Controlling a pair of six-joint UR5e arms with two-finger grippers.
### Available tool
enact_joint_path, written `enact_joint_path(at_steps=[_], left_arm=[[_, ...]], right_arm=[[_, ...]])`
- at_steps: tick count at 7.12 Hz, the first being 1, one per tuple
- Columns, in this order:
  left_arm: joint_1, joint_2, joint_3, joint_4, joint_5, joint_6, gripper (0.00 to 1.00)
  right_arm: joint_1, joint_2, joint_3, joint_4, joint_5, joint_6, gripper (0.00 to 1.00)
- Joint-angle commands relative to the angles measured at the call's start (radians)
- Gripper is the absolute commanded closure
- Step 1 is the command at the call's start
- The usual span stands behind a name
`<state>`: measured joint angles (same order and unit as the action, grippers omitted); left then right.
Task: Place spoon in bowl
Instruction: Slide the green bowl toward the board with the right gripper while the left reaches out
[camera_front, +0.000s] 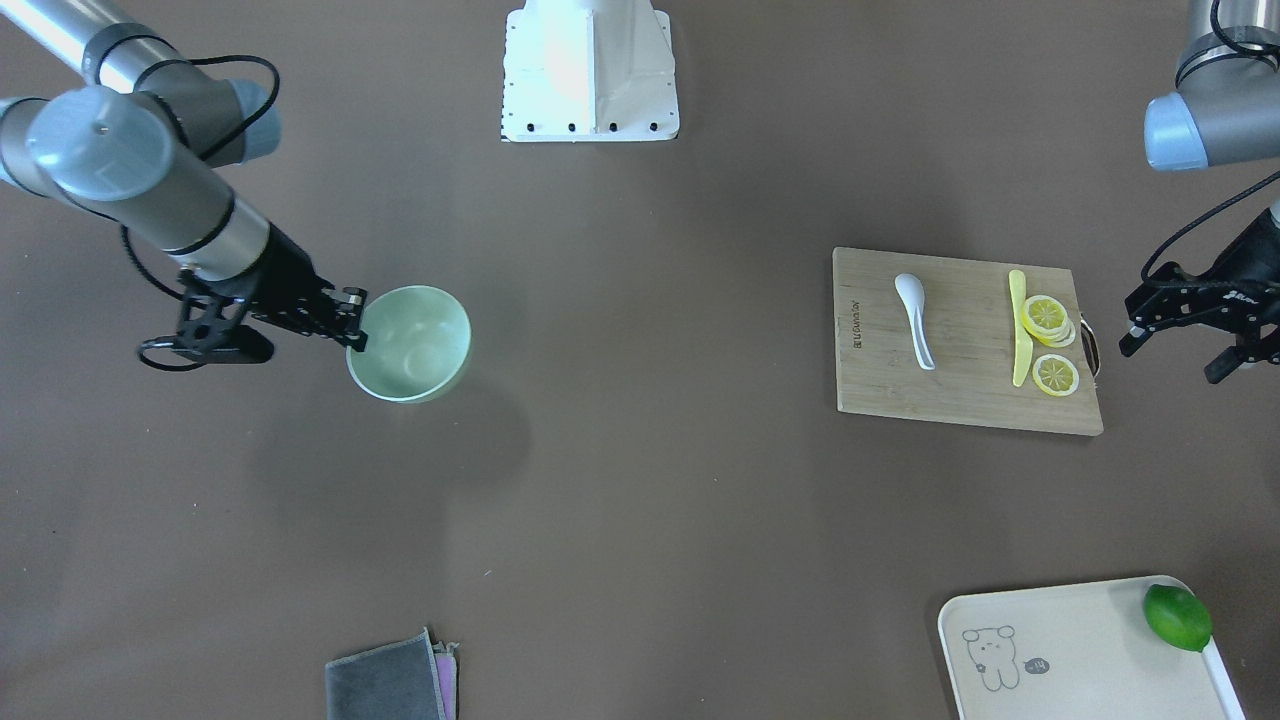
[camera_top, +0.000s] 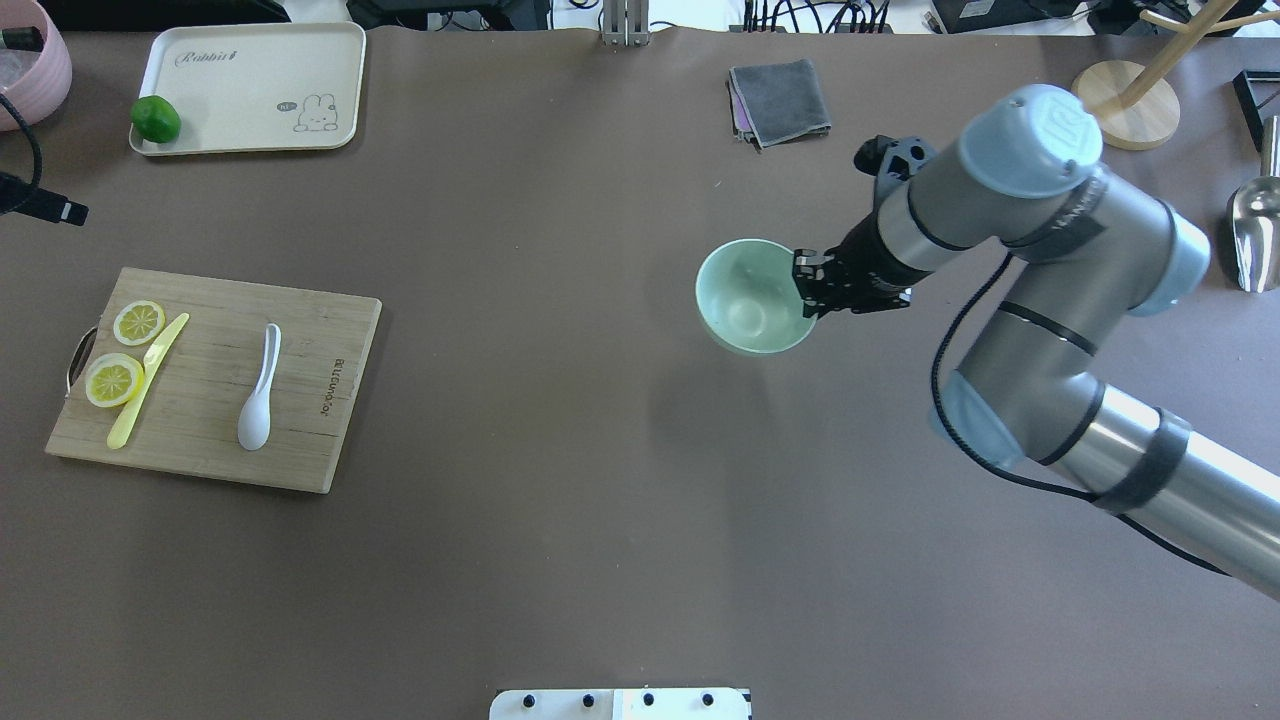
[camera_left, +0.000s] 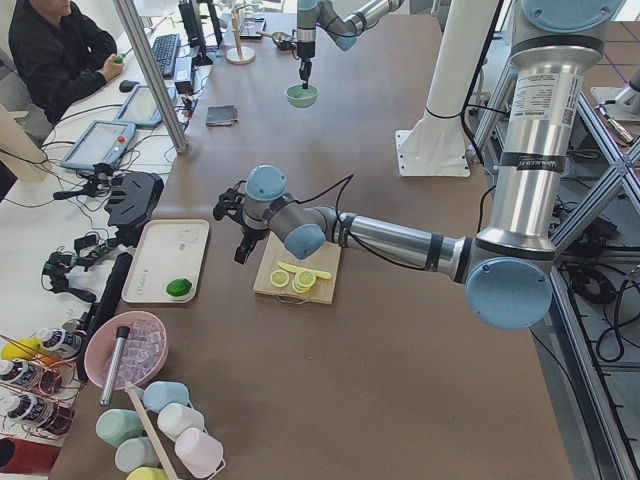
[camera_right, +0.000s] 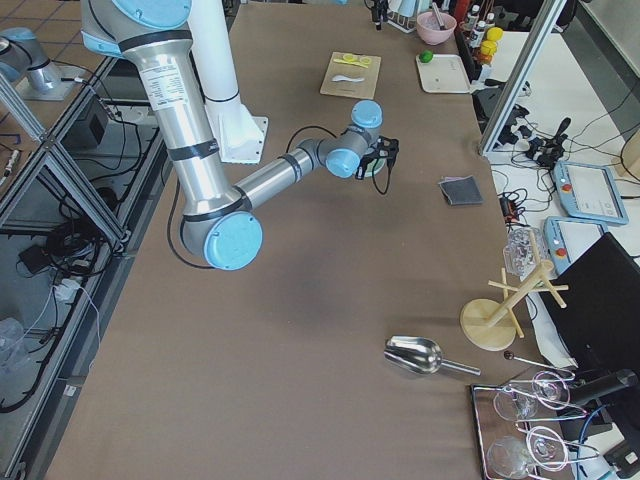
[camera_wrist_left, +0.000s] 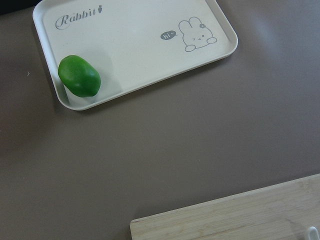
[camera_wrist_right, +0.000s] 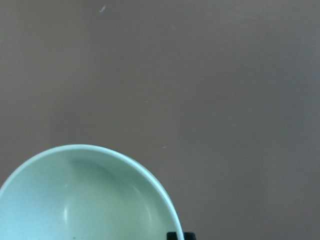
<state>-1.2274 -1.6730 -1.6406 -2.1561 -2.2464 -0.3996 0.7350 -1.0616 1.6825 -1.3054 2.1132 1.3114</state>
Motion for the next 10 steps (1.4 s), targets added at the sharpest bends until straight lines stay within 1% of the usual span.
enact_joint_path(at_steps=[1,2,3,4,5,6,7,8,9,10], left_arm=[[0.006,-0.001,0.001,-0.001,0.001,-0.010,0.03],[0.070,-0.023,-0.001,-0.019,0.007,-0.110,0.03],[0.151,-0.048,-0.005,-0.072,0.019,-0.292,0.03],[0.236,-0.051,-0.027,-0.126,0.104,-0.427,0.03],[0.306,-0.054,-0.050,-0.126,0.161,-0.480,0.03],[0.346,-0.063,-0.067,-0.119,0.185,-0.526,0.03],[0.382,-0.060,-0.096,-0.069,0.191,-0.559,0.03],[0.390,-0.057,-0.138,0.038,0.197,-0.559,0.03],[0.429,-0.056,-0.189,0.159,0.279,-0.559,0.03],[0.468,-0.054,-0.209,0.220,0.350,-0.558,0.03]], right_arm=[[-0.067,0.210,-0.140,-0.094,-0.099,0.089,1.00],[-0.081,0.242,-0.180,-0.091,-0.126,0.089,1.00],[-0.094,0.242,-0.196,-0.069,-0.131,0.088,1.00],[-0.109,0.242,-0.211,-0.036,-0.139,0.094,1.00],[-0.117,0.249,-0.211,-0.035,-0.145,0.127,1.00],[-0.129,0.256,-0.213,-0.035,-0.154,0.134,1.00],[-0.129,0.255,-0.213,-0.035,-0.154,0.134,0.35],[-0.129,0.255,-0.211,-0.034,-0.154,0.137,0.01],[-0.129,0.250,-0.201,-0.032,-0.154,0.140,0.00],[-0.120,0.243,-0.164,-0.035,-0.153,0.137,0.00]])
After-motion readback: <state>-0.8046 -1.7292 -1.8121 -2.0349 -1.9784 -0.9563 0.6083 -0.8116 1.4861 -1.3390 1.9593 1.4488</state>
